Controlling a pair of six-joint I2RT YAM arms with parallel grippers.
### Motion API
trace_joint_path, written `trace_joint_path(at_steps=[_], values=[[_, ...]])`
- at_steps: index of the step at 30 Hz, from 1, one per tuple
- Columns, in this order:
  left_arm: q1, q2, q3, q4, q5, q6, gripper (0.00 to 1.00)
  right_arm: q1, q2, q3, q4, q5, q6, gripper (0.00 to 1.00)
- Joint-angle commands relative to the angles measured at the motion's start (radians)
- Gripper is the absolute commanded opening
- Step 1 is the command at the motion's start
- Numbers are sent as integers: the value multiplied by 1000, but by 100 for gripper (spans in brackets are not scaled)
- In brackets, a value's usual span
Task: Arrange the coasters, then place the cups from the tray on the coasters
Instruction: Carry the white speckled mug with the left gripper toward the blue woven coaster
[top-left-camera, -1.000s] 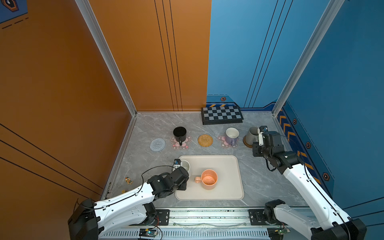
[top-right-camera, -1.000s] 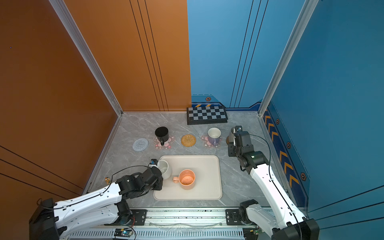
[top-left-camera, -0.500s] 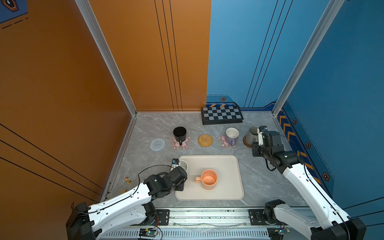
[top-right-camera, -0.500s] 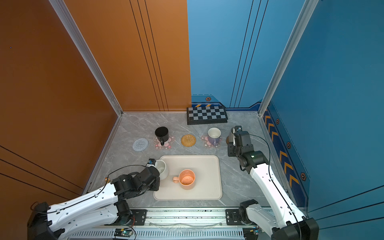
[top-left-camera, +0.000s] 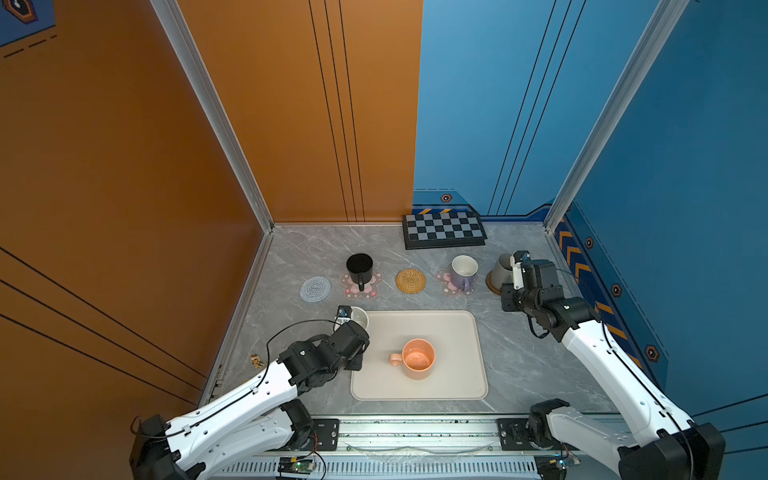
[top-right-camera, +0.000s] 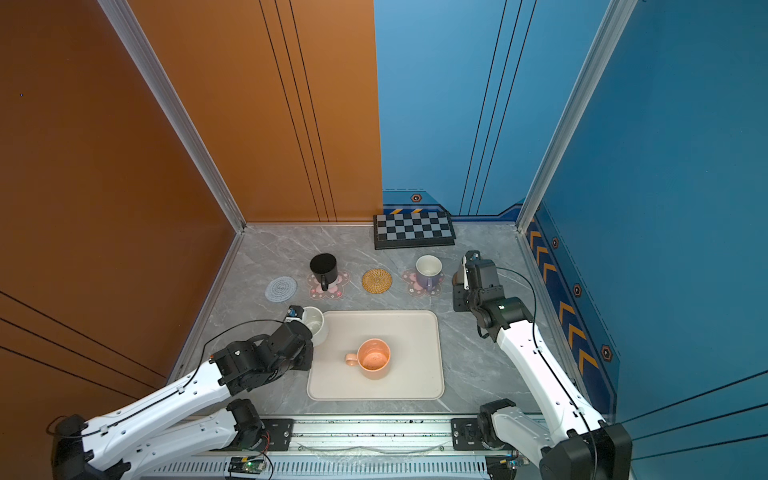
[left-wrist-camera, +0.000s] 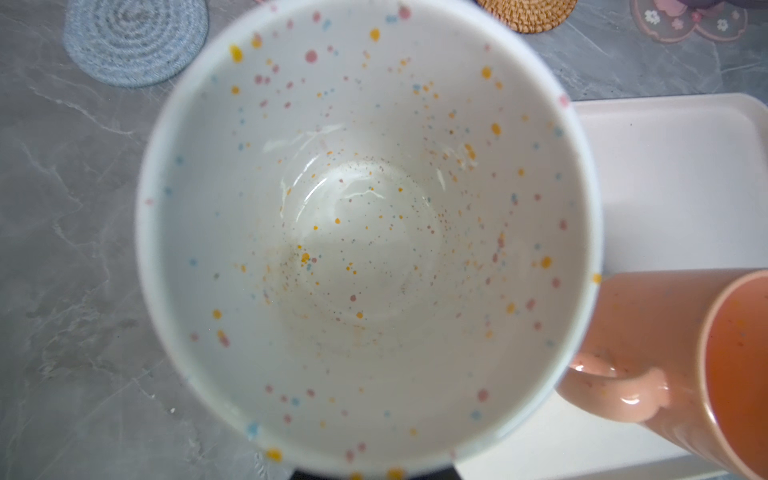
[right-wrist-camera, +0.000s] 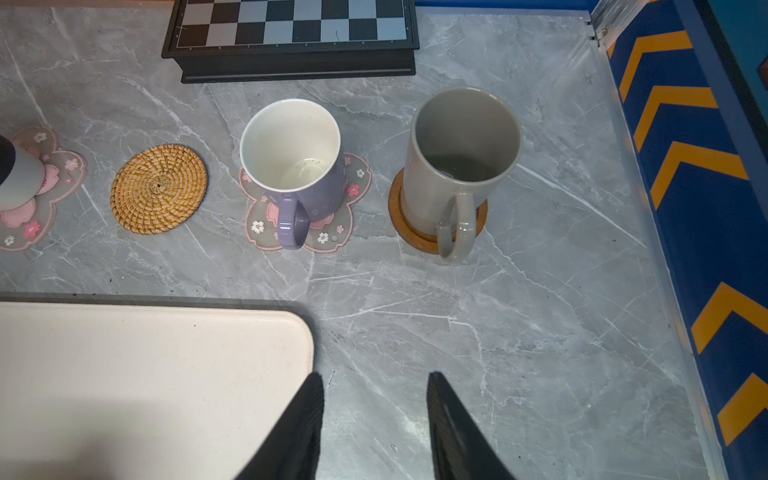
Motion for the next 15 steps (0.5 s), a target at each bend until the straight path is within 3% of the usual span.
trace_joint_path(at_steps=[1, 7, 15], values=[[51, 7, 74, 4, -40, 71, 0, -7, 20, 38, 29, -28, 17, 44], [241, 33, 119, 8, 67, 195, 0, -7, 62, 79, 37, -56, 29, 44], [398, 67, 174, 13, 114, 325, 0, -10, 88, 100, 37, -54, 37, 44]])
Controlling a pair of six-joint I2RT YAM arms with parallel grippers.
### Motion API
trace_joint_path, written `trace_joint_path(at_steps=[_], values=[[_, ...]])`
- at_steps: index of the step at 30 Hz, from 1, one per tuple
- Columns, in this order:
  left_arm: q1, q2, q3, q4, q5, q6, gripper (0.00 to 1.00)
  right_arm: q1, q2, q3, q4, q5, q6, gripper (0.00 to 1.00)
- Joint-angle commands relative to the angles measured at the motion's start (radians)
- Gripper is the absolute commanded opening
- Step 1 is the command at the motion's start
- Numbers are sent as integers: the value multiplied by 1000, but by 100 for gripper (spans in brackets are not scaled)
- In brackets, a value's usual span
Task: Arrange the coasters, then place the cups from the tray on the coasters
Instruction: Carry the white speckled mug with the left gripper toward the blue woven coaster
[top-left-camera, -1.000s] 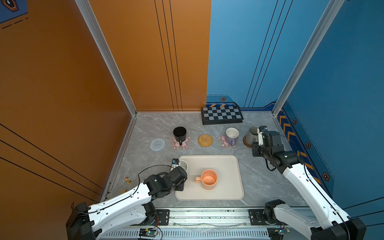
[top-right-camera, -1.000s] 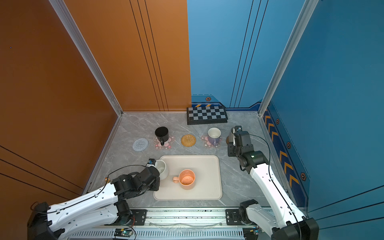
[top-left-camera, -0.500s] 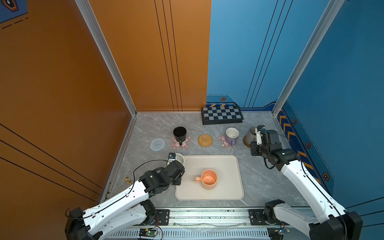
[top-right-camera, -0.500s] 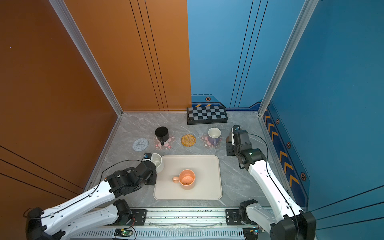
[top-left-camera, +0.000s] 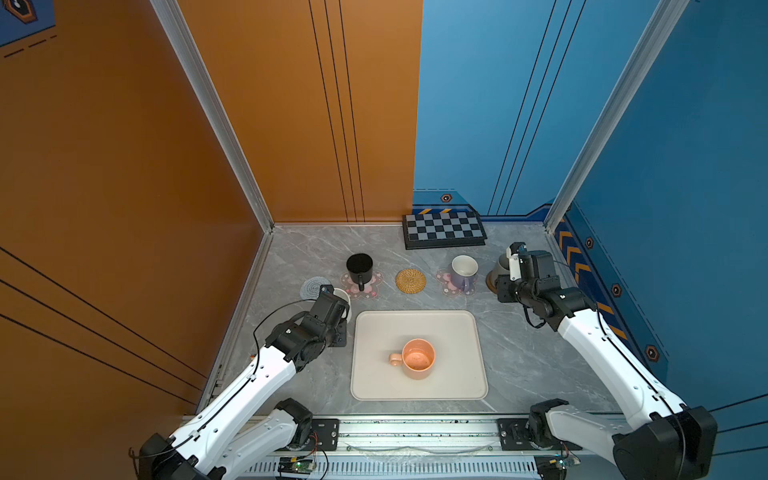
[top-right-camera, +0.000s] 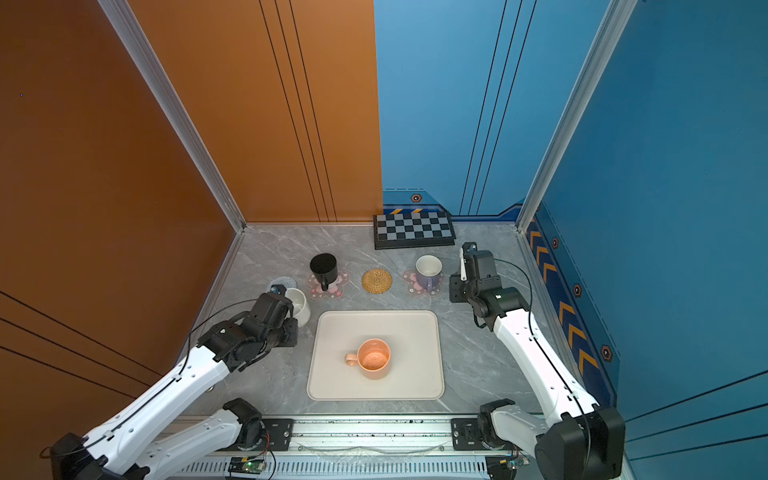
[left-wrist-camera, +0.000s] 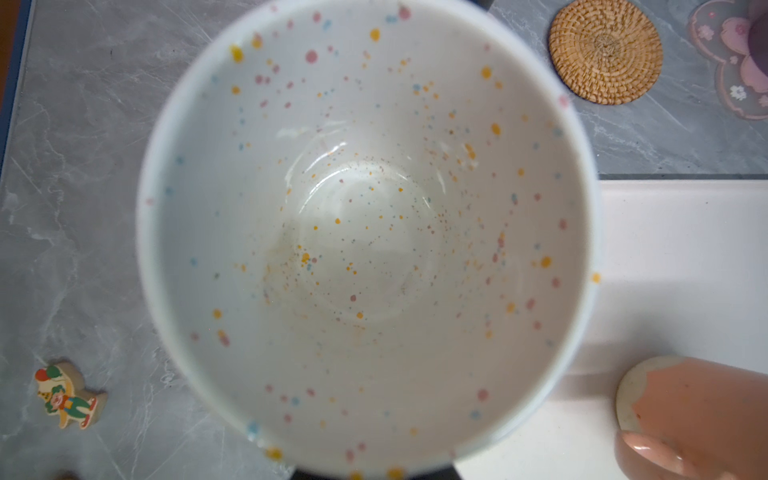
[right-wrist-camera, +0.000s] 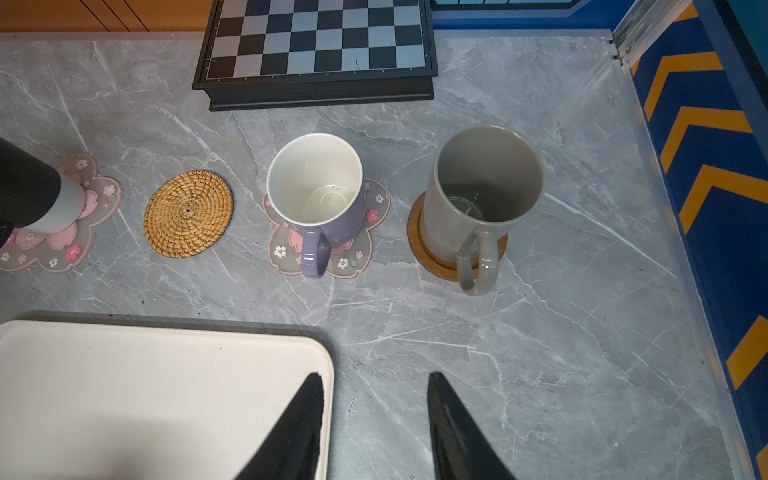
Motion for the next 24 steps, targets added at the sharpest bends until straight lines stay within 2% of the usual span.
trace_joint_path(at_steps=[1, 6, 24], values=[[74, 19, 57, 55, 25, 87, 0, -4, 24, 33, 7, -14, 31, 44], [175, 93, 80, 96, 60, 129, 0, -2, 48, 57, 9, -25, 44, 45], [421, 319, 165, 325, 169, 196, 0, 36, 126, 136, 4, -5, 100, 49]])
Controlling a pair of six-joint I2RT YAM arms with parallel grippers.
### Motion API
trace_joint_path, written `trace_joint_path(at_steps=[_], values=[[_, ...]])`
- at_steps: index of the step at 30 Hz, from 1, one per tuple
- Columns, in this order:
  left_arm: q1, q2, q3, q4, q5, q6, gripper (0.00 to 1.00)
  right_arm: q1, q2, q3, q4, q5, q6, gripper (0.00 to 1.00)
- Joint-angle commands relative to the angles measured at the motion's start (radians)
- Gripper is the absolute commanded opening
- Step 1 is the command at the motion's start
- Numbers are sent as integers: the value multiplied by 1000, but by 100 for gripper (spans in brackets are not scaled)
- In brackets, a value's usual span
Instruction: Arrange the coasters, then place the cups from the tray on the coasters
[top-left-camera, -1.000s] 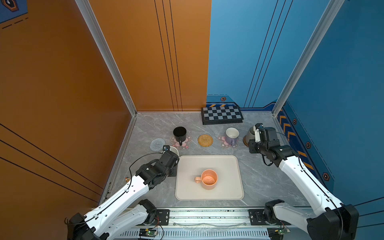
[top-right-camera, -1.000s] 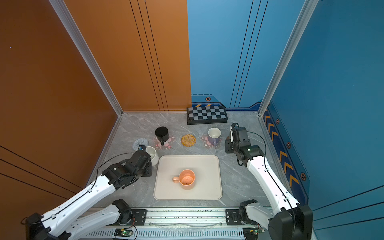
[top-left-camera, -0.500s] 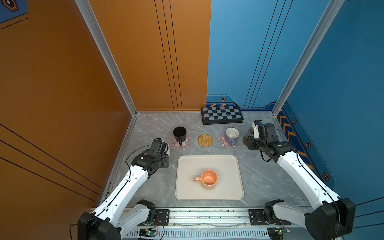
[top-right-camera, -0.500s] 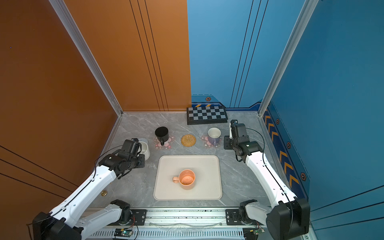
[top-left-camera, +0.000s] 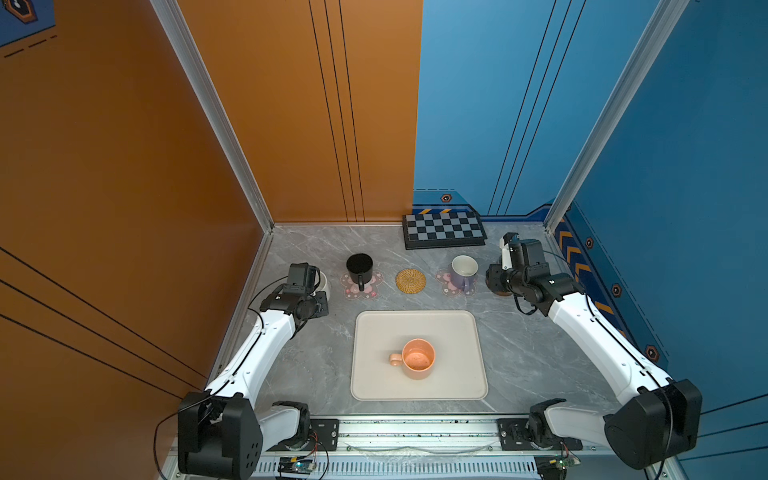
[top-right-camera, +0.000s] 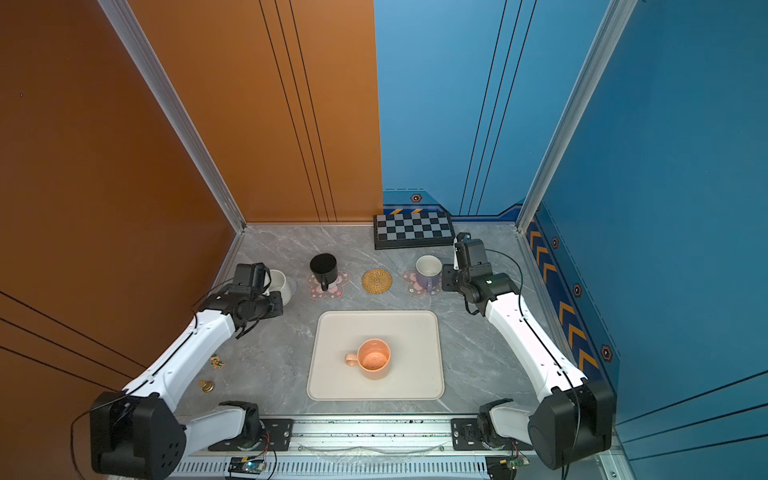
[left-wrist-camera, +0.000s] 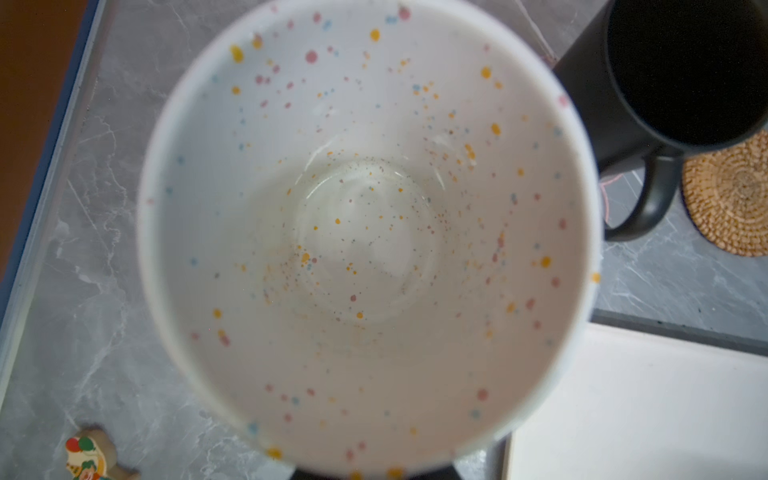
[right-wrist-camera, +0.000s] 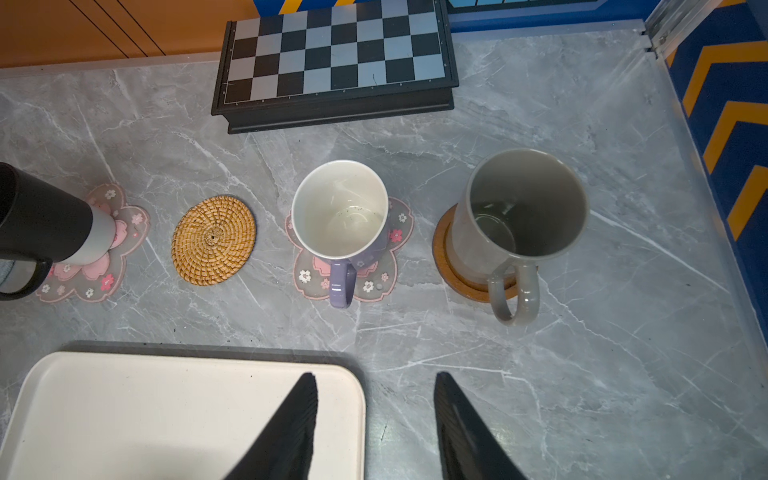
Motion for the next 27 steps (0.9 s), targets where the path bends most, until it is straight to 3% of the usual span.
trace_joint_path(at_steps=[1, 8, 27], values=[[26, 35, 75, 126, 32, 41, 0, 3, 6, 38, -4, 3, 21, 50], [62, 132, 112, 215, 32, 52, 0, 3, 33, 56, -17, -34, 15, 52], [84, 313, 220, 254, 43, 49, 0, 5, 61, 76, -54, -47, -8, 53]])
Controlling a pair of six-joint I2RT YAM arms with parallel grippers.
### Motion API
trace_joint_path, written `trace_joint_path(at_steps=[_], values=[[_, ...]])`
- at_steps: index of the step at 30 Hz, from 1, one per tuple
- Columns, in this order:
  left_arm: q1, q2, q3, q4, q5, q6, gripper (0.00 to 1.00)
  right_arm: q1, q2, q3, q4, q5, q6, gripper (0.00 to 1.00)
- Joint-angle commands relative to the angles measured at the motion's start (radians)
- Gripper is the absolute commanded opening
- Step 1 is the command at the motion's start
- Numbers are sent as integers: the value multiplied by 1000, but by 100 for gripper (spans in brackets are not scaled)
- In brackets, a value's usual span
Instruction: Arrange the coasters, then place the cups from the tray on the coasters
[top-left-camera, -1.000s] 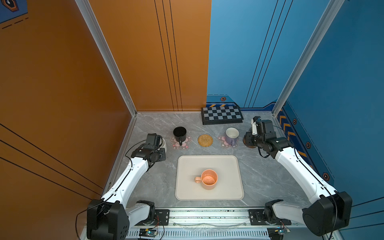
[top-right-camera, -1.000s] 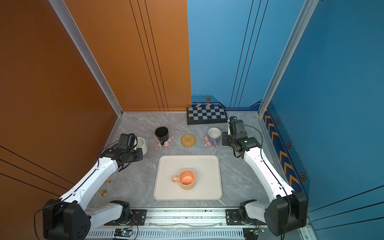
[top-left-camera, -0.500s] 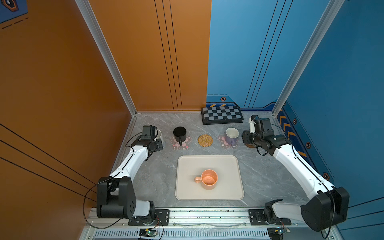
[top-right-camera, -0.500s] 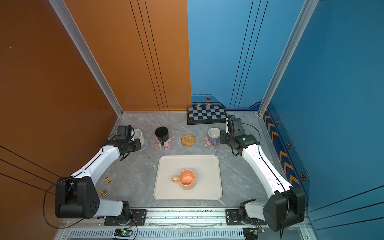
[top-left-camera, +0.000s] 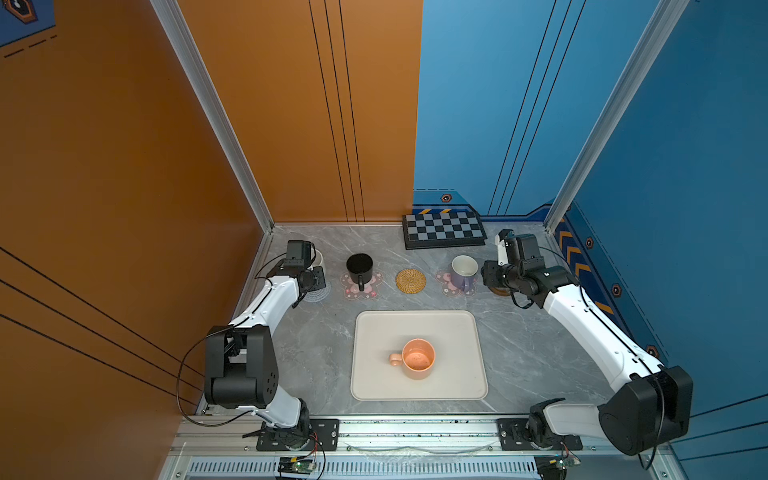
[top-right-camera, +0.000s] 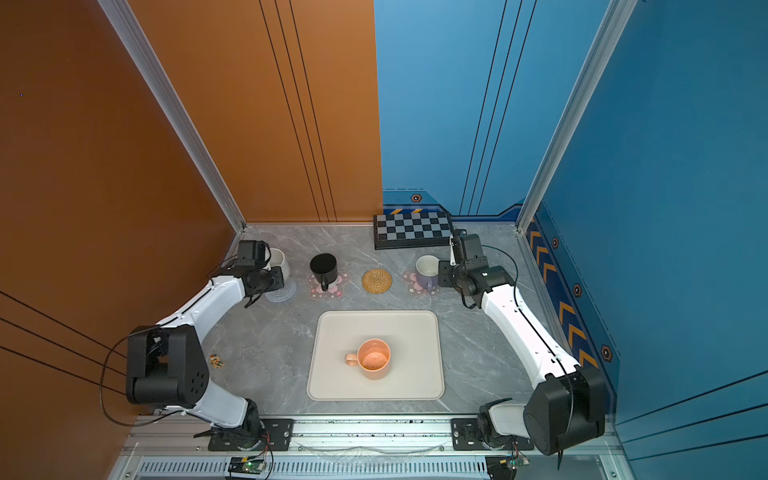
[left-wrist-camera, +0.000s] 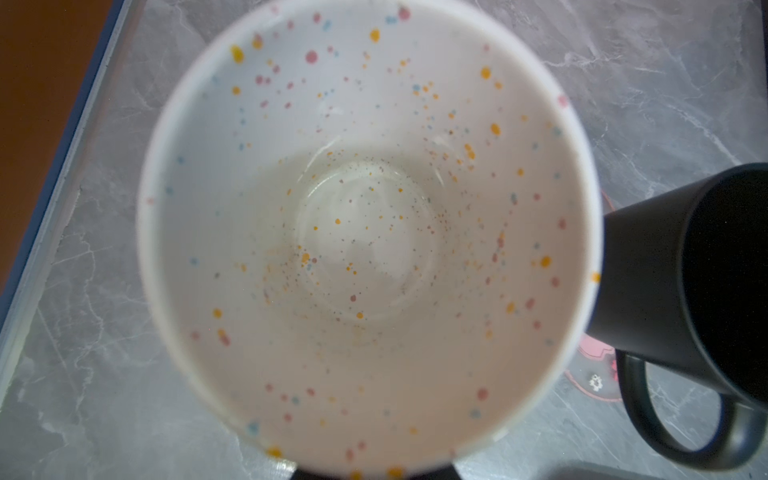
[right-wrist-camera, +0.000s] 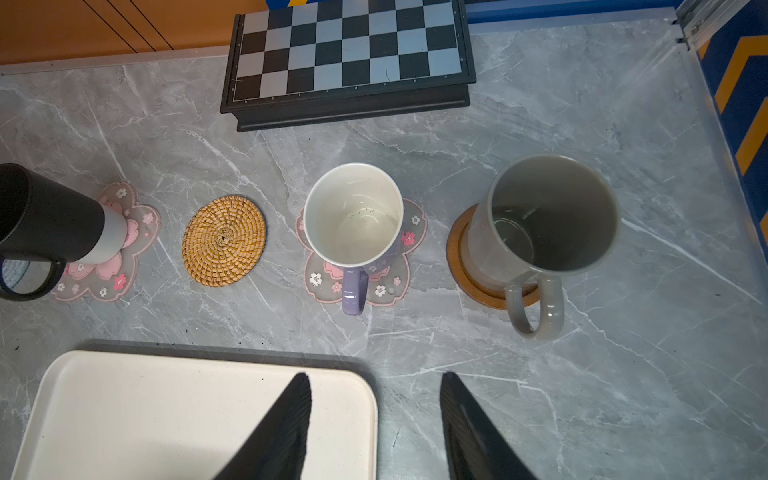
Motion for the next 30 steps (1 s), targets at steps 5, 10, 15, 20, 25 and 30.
trace_joint_path(at_steps=[5, 10, 15, 20, 25, 30], values=[[8, 5, 19, 89, 14, -2, 0, 4, 4, 24, -38, -18, -14, 54], [7, -8, 0, 75, 16, -1, 0, 3, 7, 25, -40, -17, -14, 54], [8, -8, -20, 74, 1, -5, 0, 4, 21, 28, -40, -20, -11, 54], [9, -4, -34, 78, -1, 0, 0, 11, 35, 33, -40, -25, -14, 54], [14, -1, -38, 76, -4, 5, 0, 12, 51, 35, -40, -25, -16, 54], [33, 11, -42, 75, 9, 7, 0, 14, 54, 34, -40, -23, -19, 54]])
